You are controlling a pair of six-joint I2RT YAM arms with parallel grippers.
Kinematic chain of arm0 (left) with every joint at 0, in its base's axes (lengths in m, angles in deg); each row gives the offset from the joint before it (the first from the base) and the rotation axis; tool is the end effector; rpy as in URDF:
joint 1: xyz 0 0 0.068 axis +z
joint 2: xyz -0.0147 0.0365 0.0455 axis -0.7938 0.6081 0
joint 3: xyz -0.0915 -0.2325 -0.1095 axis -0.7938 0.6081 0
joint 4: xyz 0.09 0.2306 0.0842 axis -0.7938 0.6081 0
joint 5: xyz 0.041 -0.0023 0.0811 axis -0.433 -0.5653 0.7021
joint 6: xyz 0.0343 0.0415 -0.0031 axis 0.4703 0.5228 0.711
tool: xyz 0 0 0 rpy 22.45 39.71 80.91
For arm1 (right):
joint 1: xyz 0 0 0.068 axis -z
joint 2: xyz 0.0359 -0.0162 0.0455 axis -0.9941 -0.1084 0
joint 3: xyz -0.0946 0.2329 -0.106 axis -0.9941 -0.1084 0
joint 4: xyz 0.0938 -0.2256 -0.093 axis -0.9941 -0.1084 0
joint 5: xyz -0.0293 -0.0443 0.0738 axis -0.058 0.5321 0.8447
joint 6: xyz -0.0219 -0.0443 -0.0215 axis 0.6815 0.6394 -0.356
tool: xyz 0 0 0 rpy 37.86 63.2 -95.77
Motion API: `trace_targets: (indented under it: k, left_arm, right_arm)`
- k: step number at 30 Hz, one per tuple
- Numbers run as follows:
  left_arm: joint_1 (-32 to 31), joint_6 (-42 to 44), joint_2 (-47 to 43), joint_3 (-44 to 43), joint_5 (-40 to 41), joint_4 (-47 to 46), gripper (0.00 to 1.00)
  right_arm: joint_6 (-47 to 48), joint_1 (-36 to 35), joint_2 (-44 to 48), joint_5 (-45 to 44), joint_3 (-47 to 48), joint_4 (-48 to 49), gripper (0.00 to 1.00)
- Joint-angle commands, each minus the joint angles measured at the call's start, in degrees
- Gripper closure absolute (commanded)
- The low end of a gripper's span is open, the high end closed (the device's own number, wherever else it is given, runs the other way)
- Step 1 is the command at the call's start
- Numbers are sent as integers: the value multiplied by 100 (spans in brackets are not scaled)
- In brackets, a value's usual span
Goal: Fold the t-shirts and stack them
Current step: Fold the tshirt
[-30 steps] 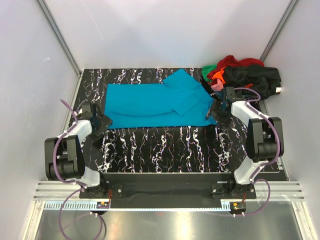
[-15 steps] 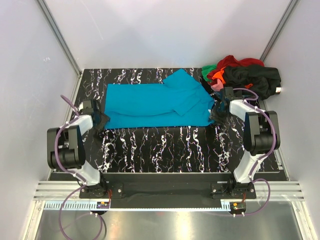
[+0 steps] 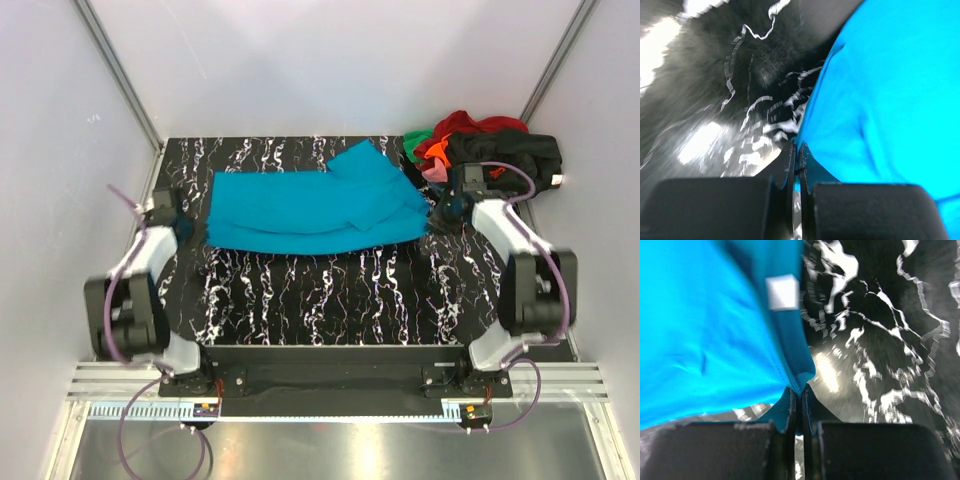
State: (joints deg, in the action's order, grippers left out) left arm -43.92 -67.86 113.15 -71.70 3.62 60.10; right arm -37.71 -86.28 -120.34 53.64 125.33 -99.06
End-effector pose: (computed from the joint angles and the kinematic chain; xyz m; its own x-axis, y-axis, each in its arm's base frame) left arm 0.3053 0.0465 0.1921 -0.4546 -0.8013 -0.3889 -0.7008 0.5913 -0.3990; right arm 0.3437 0.0183 0.2071 -0.8080 0.4571 -0.3716 0.3586 0.8821 0.3053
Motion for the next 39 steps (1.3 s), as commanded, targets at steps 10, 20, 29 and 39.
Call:
trace_targets:
  k: [10,20,29,39]
  left_arm:
    - [772,51,-2518,2101,-210,383,100]
    - [904,-248,-3599,2691,-414,629,91]
    - [931,59,-4654,2034,-553,1210,1]
    - [852,2502,-4268,20,-660,2475,1]
  right_arm:
    - [-915,136,2009,373,-2289,9,100]
    - [-1328,136,3707,557,-3178,-333,78]
    - [-1085,136,4481,557,-2977,-677,33]
    - [182,-680,1838,374,61,-246,30]
